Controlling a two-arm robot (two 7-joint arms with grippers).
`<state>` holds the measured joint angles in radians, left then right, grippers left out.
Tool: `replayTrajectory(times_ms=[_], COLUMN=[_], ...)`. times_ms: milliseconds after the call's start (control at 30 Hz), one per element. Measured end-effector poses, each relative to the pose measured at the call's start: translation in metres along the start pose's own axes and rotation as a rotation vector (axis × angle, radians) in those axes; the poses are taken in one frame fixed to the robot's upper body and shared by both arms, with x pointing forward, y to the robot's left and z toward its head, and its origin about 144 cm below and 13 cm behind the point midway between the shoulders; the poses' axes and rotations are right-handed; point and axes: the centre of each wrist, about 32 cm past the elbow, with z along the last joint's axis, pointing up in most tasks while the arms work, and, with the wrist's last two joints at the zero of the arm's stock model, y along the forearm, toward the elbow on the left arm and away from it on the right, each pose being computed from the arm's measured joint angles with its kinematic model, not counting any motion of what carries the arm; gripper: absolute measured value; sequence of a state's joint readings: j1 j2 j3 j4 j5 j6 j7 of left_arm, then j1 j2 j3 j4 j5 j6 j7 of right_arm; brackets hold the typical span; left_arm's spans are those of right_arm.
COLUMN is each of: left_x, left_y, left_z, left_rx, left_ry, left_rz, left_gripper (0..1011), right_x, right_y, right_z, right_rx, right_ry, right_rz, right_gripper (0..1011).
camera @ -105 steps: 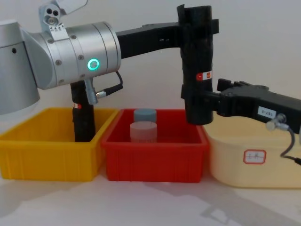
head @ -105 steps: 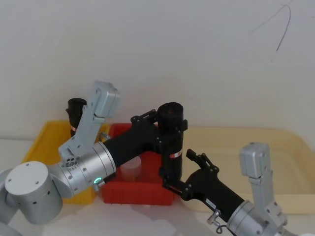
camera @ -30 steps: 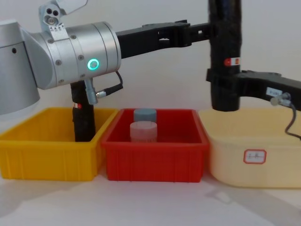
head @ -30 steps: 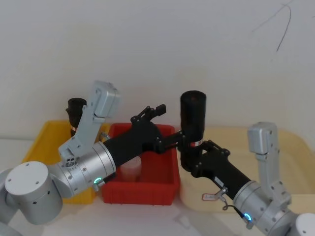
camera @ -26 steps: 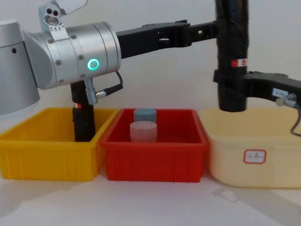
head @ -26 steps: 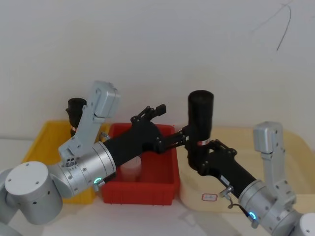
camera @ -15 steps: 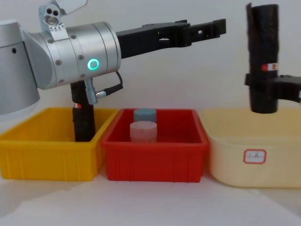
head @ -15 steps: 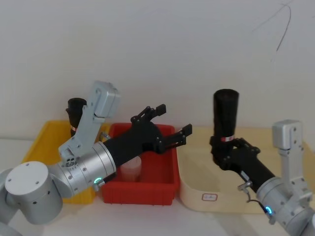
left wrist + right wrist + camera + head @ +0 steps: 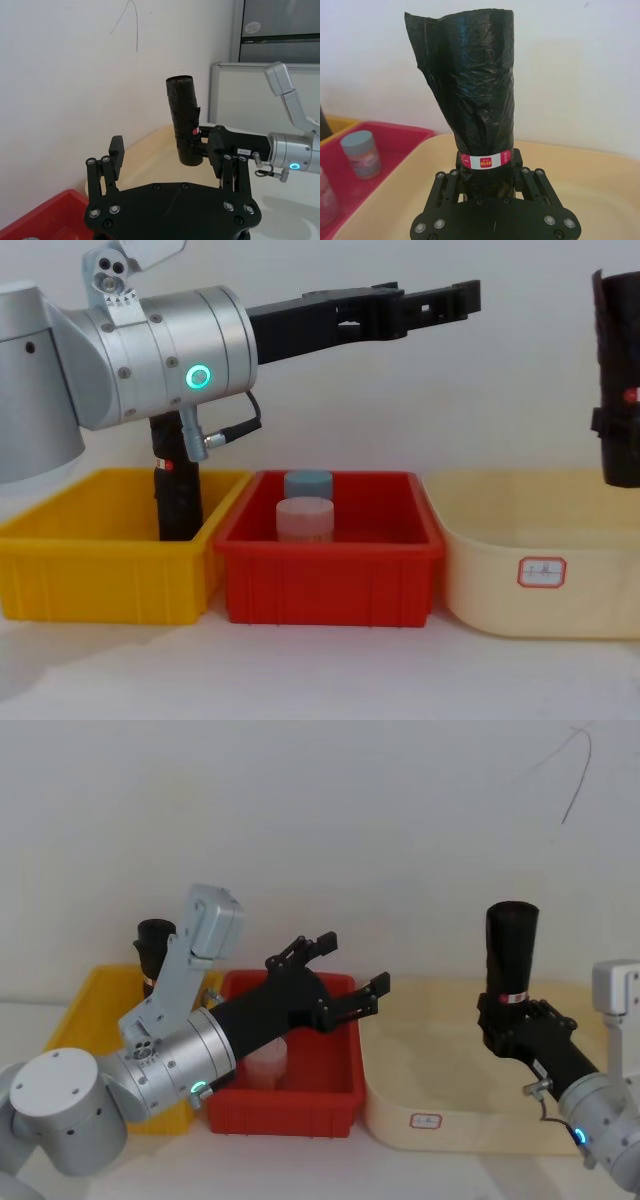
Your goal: Pick up the garbage bag with the one hand and transfer it to the other hand.
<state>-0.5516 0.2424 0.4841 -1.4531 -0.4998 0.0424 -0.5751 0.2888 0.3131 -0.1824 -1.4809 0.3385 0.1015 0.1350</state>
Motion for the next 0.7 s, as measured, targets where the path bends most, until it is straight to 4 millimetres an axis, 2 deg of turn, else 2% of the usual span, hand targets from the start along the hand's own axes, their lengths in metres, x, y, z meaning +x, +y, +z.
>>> replayTrajectory(times_ms=[367, 600, 667, 700], left_x=[0.000, 0.000, 0.000, 0.000], left_y=[0.000, 0.000, 0.000, 0.000], left_z=[0.000, 0.000, 0.000, 0.000], left_rx=[0.000, 0.000, 0.000, 0.000], left_ry=[0.000, 0.000, 0.000, 0.000], left_rz=[0.000, 0.000, 0.000, 0.000], left_gripper=[1001, 1001, 1001, 1001], right_x=[0.010, 0.014, 0.015, 0.015], right_y=[-0.002, -0.005, -0.006, -0.006], right_z=[0.002, 0.003, 0.003, 0.003], right_rx=[-0.012, -0.019, -0.020, -0.020], right_ry=[-0.032, -0.064, -0.070, -0.073], right_rz=[-0.026, -0.021, -0.019, -0.019], right_gripper=[501, 708, 798, 798])
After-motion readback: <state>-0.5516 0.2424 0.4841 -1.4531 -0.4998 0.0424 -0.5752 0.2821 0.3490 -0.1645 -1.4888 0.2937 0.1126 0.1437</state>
